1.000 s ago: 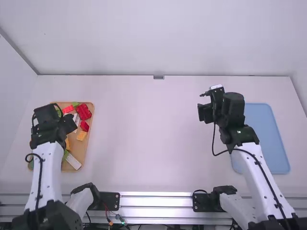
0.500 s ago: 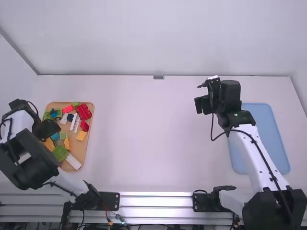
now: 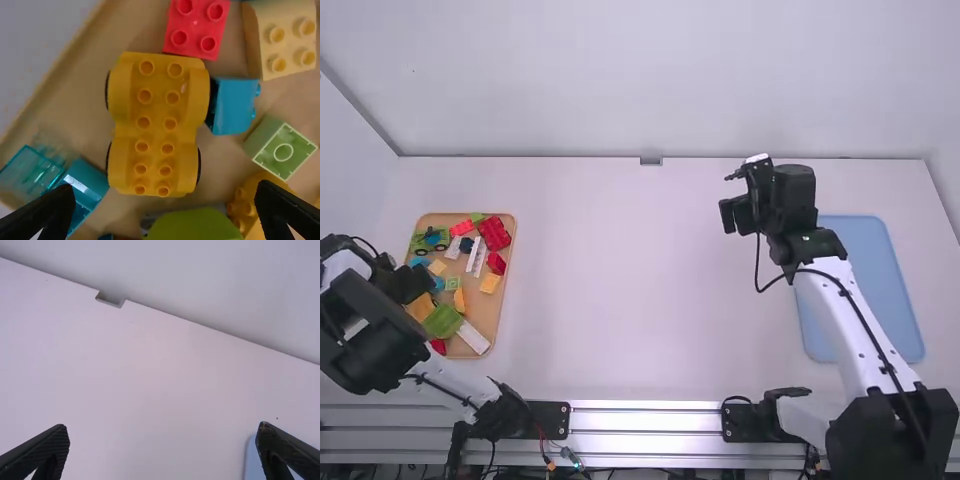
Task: Assemble lego blocks to make yellow taxi
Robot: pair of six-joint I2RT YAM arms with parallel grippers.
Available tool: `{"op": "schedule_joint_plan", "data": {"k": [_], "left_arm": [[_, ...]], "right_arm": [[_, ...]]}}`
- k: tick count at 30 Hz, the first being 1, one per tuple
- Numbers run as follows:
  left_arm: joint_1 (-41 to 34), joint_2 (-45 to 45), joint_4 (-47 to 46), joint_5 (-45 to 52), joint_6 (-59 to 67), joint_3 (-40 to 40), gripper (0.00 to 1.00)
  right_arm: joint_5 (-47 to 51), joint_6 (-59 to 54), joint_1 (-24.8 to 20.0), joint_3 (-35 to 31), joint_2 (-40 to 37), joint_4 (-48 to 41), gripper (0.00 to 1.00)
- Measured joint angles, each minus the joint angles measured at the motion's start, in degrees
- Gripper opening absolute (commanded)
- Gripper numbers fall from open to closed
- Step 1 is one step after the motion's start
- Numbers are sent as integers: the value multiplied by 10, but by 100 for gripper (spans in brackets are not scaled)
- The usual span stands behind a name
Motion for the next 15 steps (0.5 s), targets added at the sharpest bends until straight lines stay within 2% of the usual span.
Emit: {"op": "schedule_joint_plan", "data": {"k": [8,15], "left_arm": [[-2,0,27,-22,14,-35,97],[-2,0,64,-26,45,-53,92]], "right_arm": [[-1,0,0,0,0,3,99],[-1,0,-14,0,0,3,99]]}}
